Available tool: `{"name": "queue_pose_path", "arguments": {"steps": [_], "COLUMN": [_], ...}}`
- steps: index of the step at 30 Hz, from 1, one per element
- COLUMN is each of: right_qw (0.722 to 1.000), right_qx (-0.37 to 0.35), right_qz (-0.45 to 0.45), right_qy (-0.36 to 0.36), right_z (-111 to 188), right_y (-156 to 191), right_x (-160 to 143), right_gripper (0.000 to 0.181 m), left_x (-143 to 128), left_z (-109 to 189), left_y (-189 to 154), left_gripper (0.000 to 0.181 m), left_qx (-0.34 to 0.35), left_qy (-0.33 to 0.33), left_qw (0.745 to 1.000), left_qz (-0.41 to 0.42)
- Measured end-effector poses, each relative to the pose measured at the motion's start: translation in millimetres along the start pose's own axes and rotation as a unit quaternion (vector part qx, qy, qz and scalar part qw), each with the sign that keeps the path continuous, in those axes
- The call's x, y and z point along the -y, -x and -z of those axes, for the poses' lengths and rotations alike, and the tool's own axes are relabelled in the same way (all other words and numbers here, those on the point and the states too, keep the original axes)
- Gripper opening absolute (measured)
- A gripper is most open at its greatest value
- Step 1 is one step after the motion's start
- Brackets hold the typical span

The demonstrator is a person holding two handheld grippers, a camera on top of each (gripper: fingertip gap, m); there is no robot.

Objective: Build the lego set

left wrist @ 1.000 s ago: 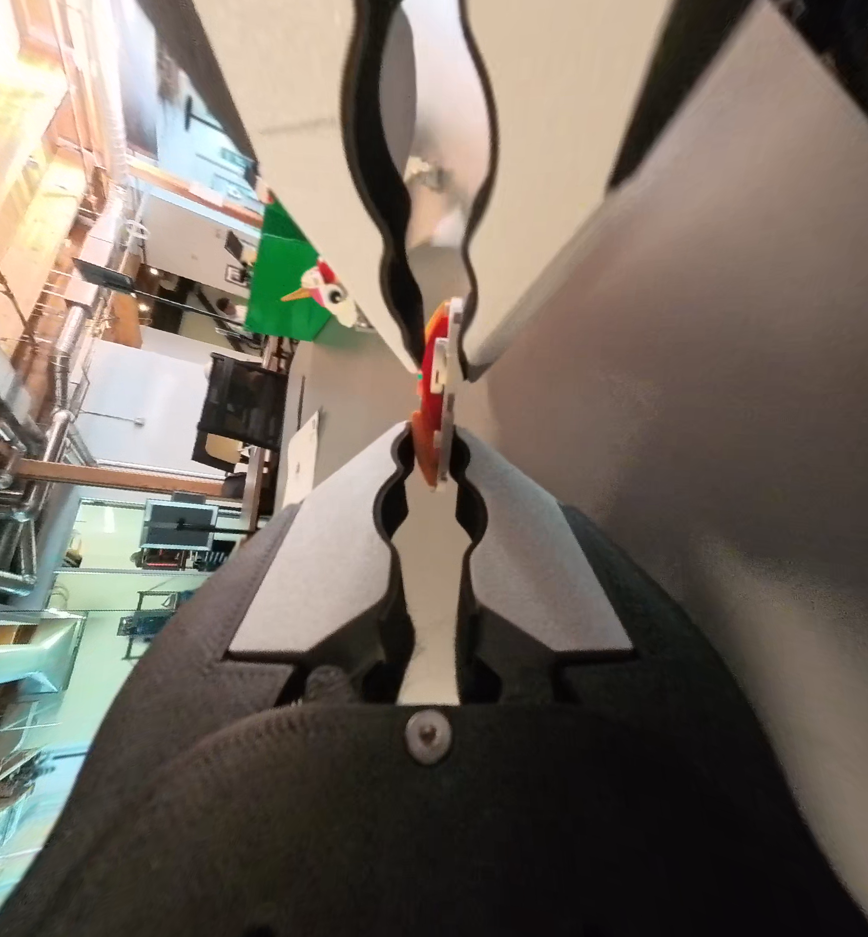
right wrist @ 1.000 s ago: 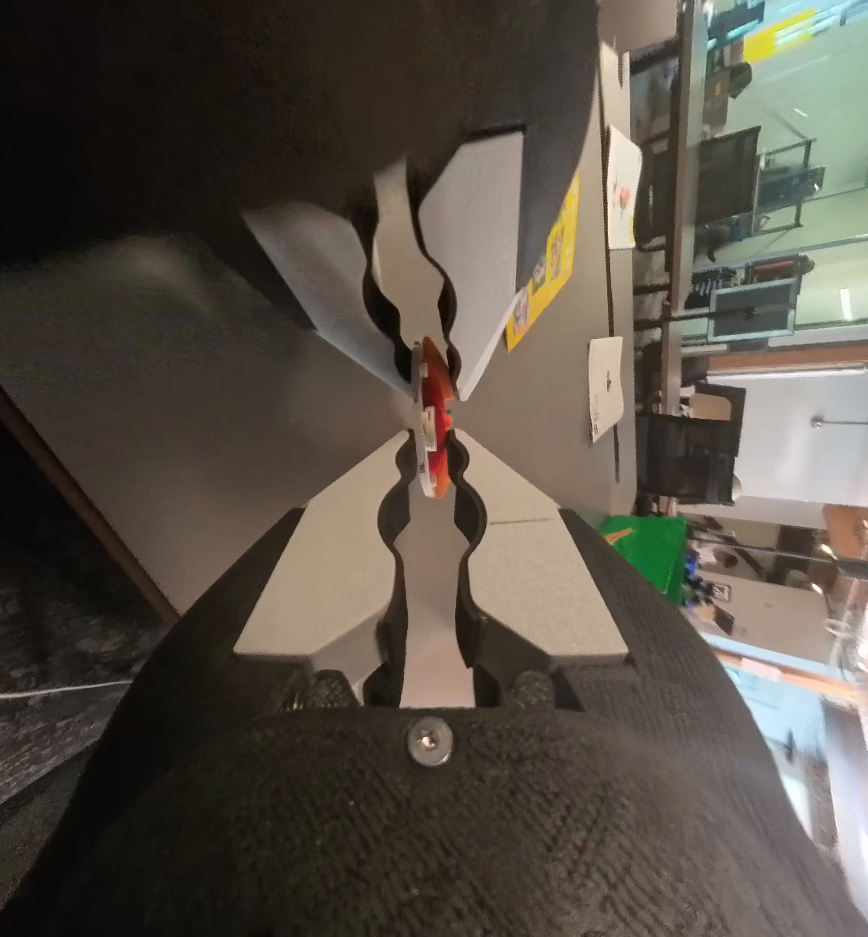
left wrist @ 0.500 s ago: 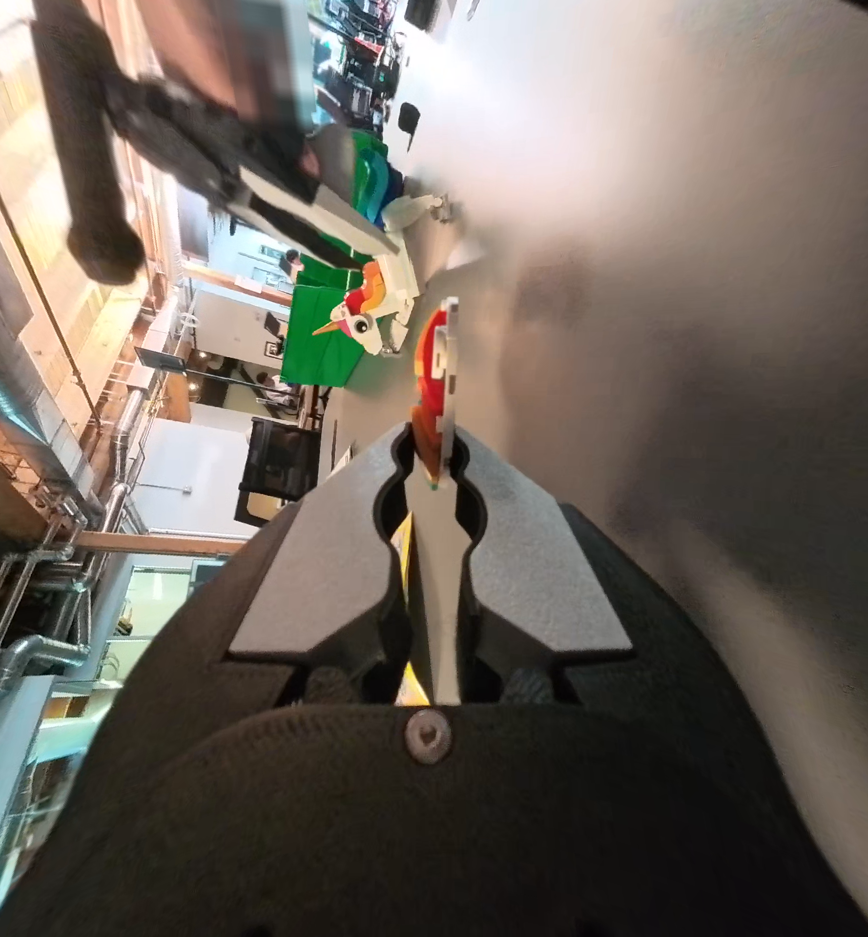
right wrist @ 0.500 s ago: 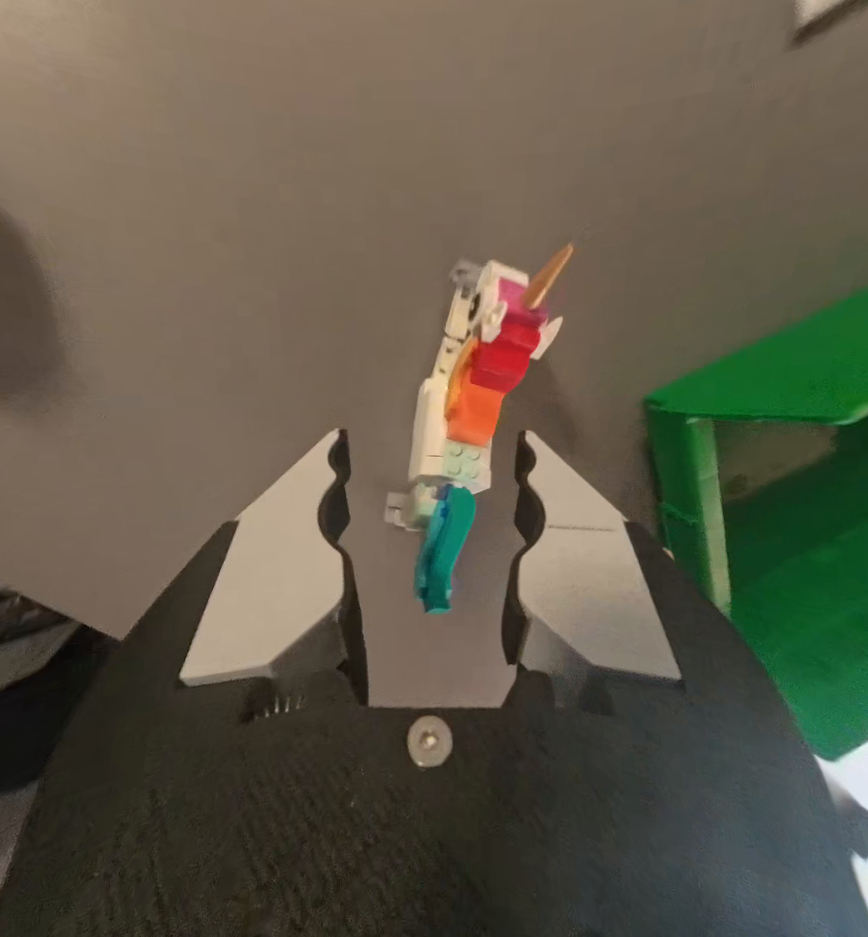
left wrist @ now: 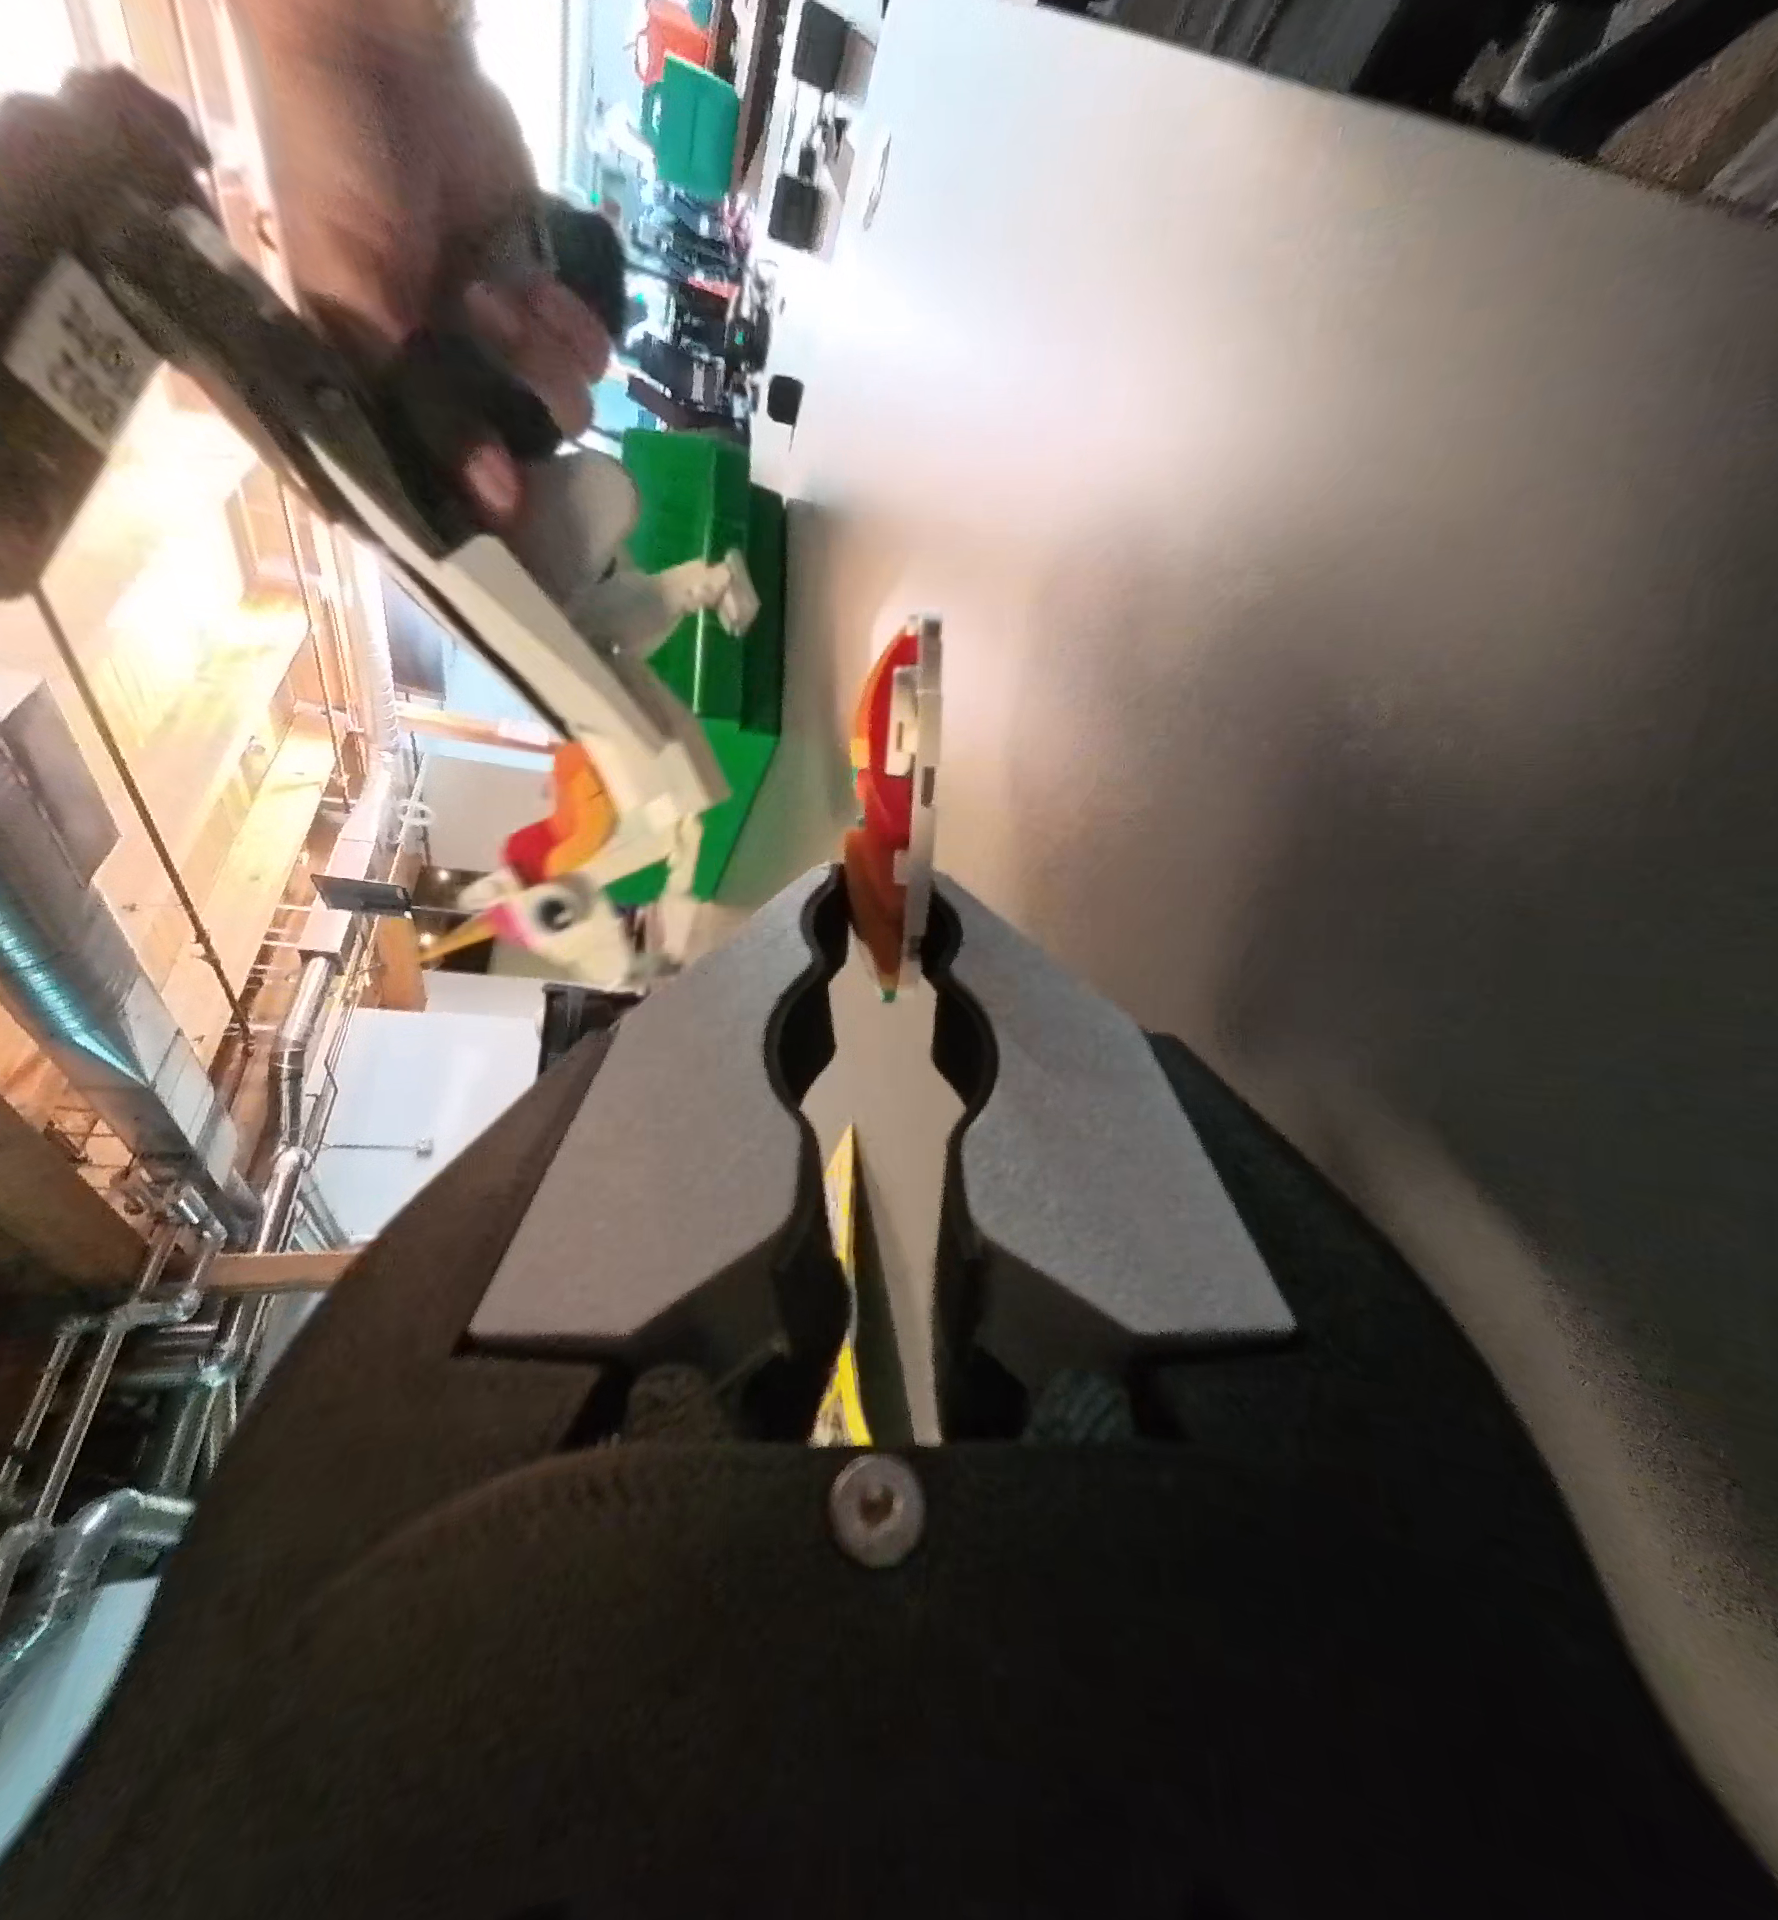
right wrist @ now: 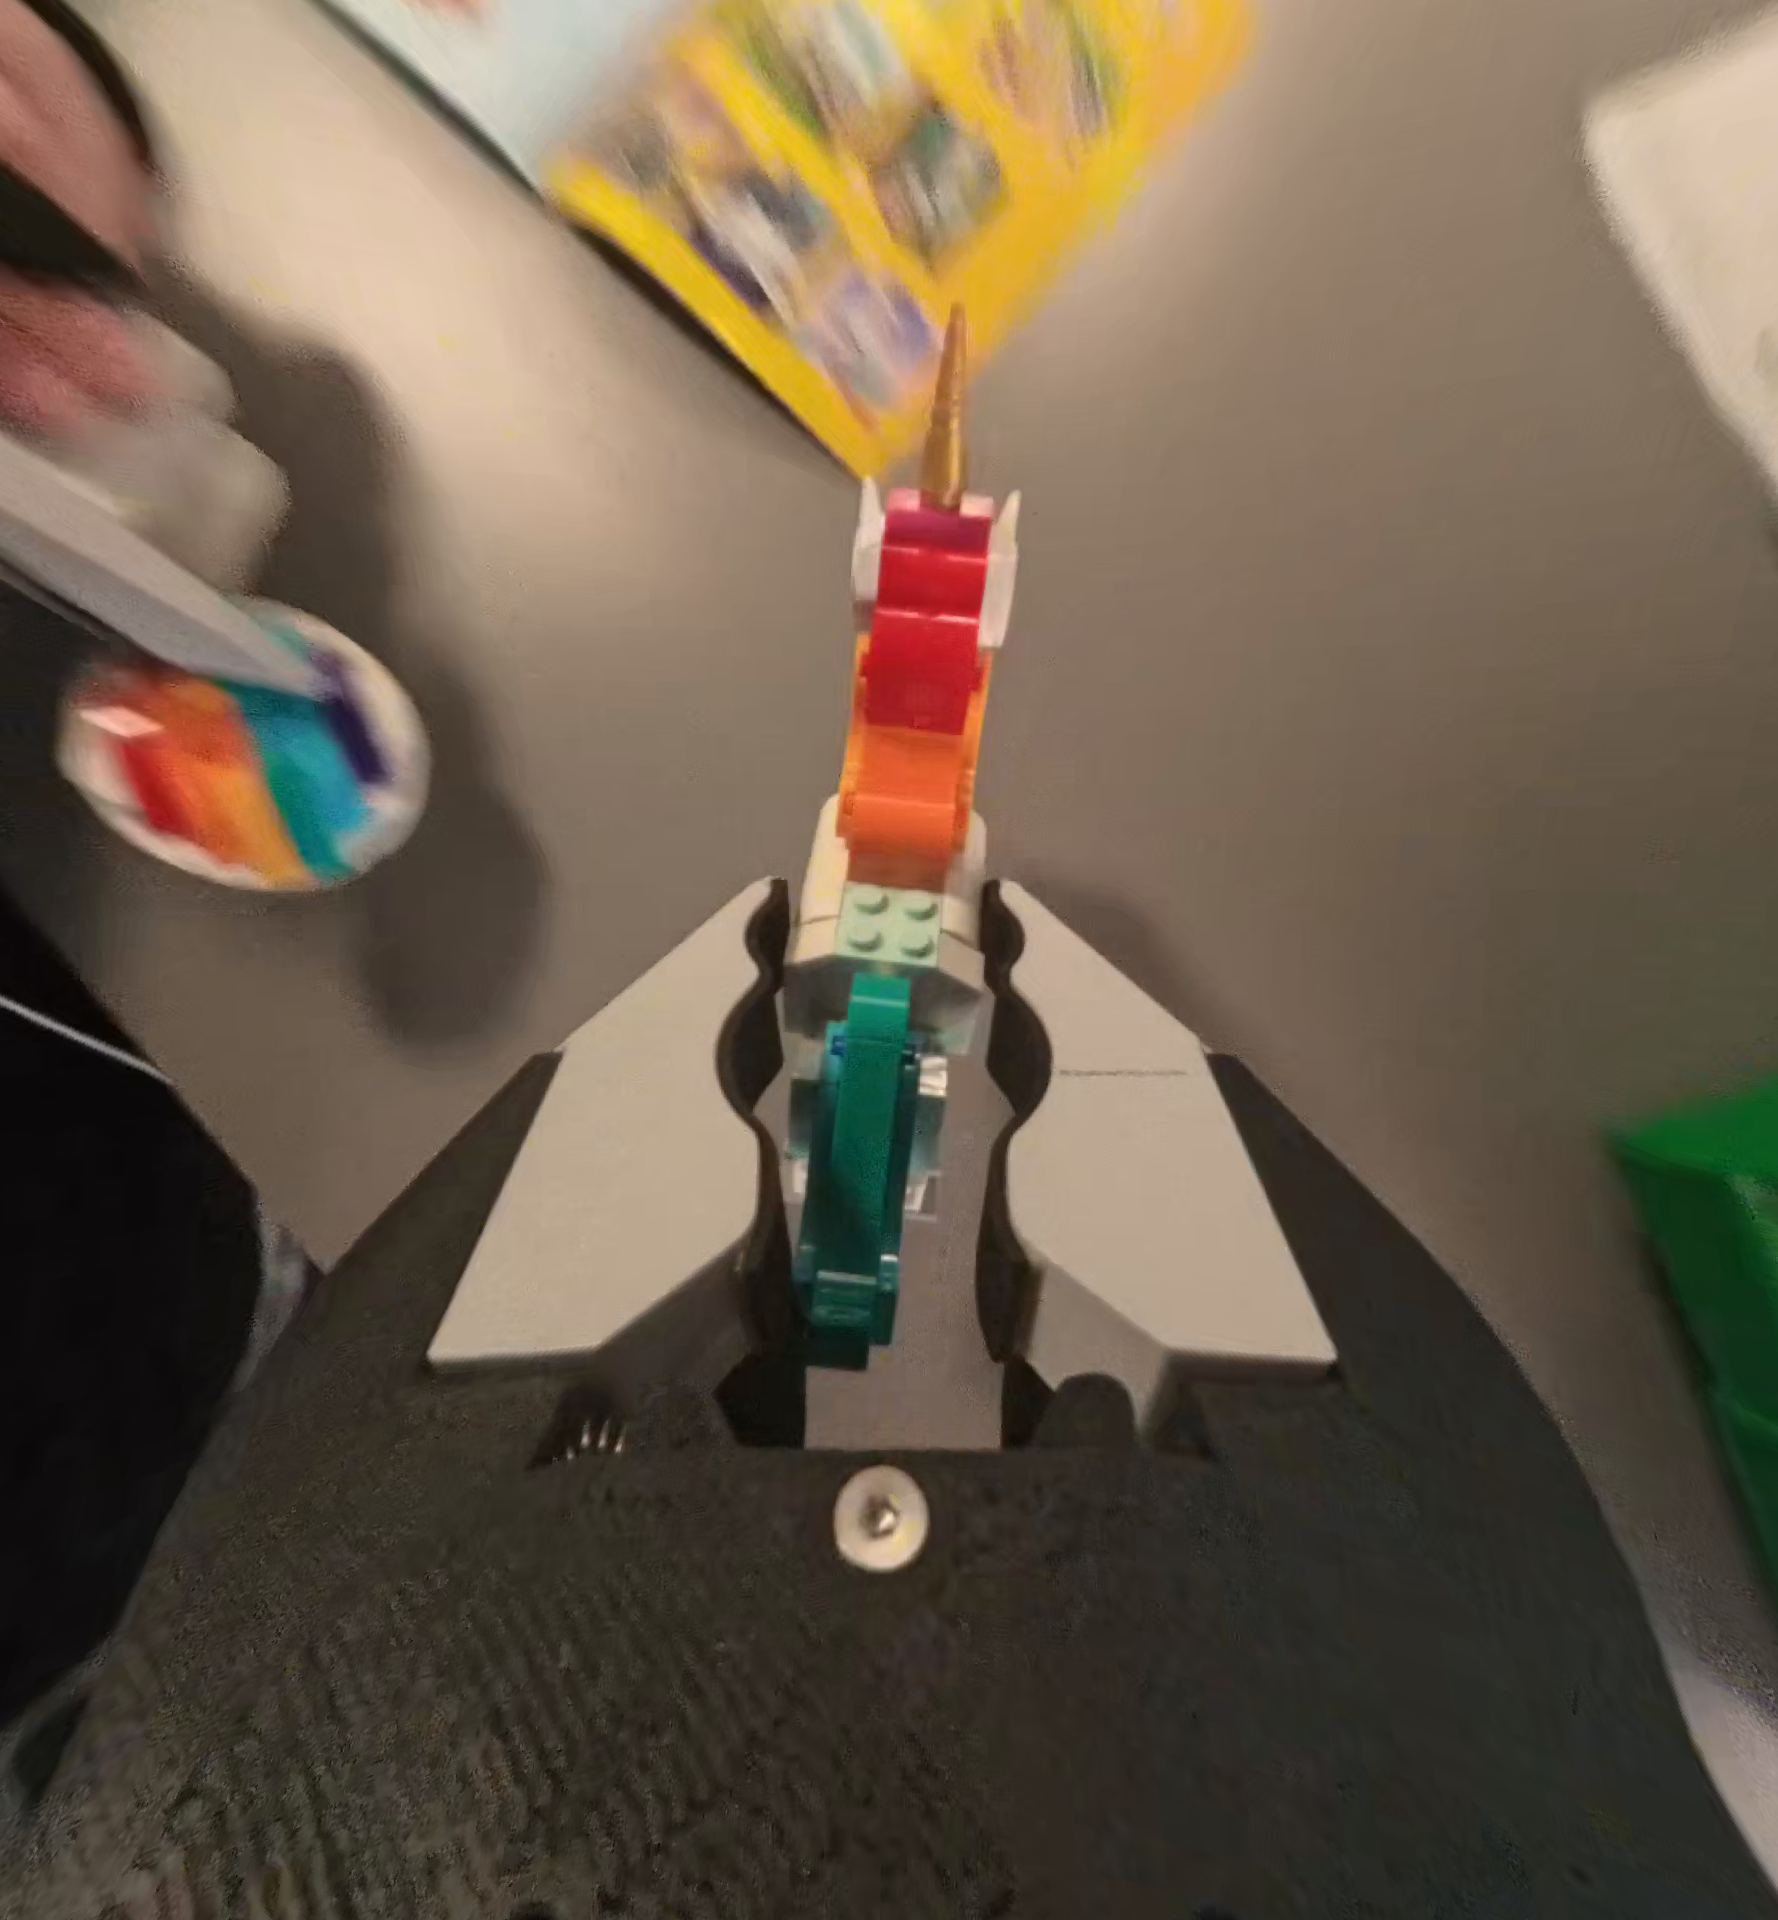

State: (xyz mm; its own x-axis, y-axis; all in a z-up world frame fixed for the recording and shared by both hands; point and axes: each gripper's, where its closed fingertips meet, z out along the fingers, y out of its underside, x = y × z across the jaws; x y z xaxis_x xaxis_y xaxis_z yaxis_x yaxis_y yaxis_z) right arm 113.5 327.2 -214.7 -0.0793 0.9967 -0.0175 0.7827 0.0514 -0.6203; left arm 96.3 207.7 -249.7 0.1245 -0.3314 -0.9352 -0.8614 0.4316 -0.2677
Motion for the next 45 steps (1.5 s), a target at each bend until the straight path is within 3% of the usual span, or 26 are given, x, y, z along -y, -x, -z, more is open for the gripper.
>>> {"name": "queue_pose_path", "arguments": {"steps": [6,10,13,20,29,36,45], "right_qw": [0.961,0.924,0.909,0.906,0.907,0.907,0.898], "right_qx": [0.077,0.082,0.078,0.080,0.071,0.064,0.018], "right_qz": [-0.057,-0.104,-0.108,-0.119,-0.128,-0.147,-0.194], "right_qy": [-0.259,-0.359,-0.395,-0.397,-0.395,-0.391,-0.395], "right_z": [-6.1,-6.3,-9.0,-23.1,-27.7,-29.7,-27.9], "right_y": [86.8,101.5,108.6,110.6,112.8,108.0,88.7], "right_x": [53.4,62.7,65.1,56.8,53.2,52.1,45.8], "right_gripper": [0.035,0.035,0.035,0.035,0.035,0.035,0.035], "left_x": [-3.0,-2.0,0.5,-2.7,-9.8,-2.6,-1.6], "left_z": [2.3,2.6,4.3,4.0,5.5,8.4,10.2], "left_y": [1.0,-2.6,-2.4,-16.0,-13.6,-18.8,-21.3], "left_gripper": [0.012,0.012,0.012,0.012,0.020,0.034,0.033], "left_qx": [-0.006,-0.017,-0.023,-0.044,-0.047,-0.041,-0.039], "left_qy": [-0.007,-0.013,-0.027,-0.022,-0.016,-0.032,-0.032], "left_qw": [1.000,1.000,0.999,0.999,0.998,0.999,0.999], "left_qz": [0.015,0.020,0.036,0.001,0.049,0.002,-0.016]}}
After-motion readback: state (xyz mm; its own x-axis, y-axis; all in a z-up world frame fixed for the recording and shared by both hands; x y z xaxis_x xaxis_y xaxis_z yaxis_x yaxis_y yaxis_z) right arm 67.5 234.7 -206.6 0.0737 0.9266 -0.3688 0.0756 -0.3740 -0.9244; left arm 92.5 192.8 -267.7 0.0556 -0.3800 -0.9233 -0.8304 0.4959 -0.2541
